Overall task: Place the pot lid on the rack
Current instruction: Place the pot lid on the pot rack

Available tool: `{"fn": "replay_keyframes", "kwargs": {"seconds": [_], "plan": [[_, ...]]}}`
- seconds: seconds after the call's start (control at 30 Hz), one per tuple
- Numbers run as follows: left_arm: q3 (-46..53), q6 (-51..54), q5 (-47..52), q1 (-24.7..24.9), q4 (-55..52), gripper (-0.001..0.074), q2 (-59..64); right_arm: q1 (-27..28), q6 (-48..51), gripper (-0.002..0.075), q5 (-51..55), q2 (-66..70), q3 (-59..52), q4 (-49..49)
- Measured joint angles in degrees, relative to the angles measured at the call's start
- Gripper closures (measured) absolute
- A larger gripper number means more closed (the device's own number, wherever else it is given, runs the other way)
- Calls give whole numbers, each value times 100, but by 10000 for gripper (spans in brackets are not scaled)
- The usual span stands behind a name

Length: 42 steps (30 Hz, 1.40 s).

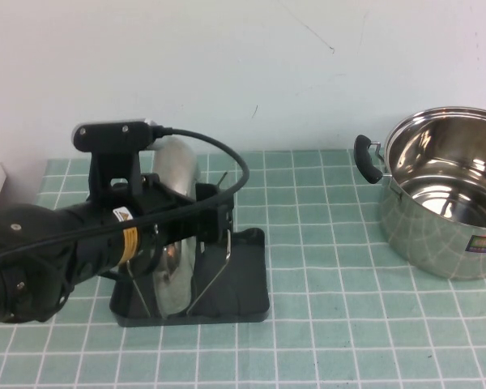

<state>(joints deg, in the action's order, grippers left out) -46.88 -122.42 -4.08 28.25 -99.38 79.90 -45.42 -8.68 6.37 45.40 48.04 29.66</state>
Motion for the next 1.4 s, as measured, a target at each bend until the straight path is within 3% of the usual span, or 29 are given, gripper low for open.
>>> {"fn": "replay_keyframes", "kwargs": {"seconds": [0.2, 0.67, 0.8, 0.9, 0.93, 0.97, 1.03, 1.2, 1.33, 1.4], "plan": [[-178, 64, -20, 4, 0, 46, -273, 0, 0, 727, 0, 0, 0, -10], [-191, 761, 2, 13, 0, 55, -1609, 0, 89, 727, 0, 0, 0, 205], [-241, 1146, 226, 13, 0, 201, -1959, 0, 169, 727, 0, 0, 0, 679], [-254, 1751, 696, 13, 0, 411, -2216, 0, 206, 727, 77, 0, 0, 1190], [-254, 2136, 922, 13, 0, 528, -2305, 0, 219, 727, 191, 0, 0, 1333], [-256, 2466, 1171, 13, 24, 598, -2404, -3, 219, 727, 421, 0, 28, 1464], [-266, 3056, 1742, 13, 161, 676, -2535, -3, 223, 727, 1109, 0, 140, 1615], [-279, 4930, 3384, 13, 1443, 727, -2782, -3, 275, 727, 3790, 0, 531, 1796], [-290, 6024, 4538, 13, 3804, 733, -3000, -3, 479, 727, 5365, -33, 695, 1748], [-252, 6591, 4548, 13, 5168, 733, -3163, -3, 723, 727, 5892, -93, 695, 1514]]}}
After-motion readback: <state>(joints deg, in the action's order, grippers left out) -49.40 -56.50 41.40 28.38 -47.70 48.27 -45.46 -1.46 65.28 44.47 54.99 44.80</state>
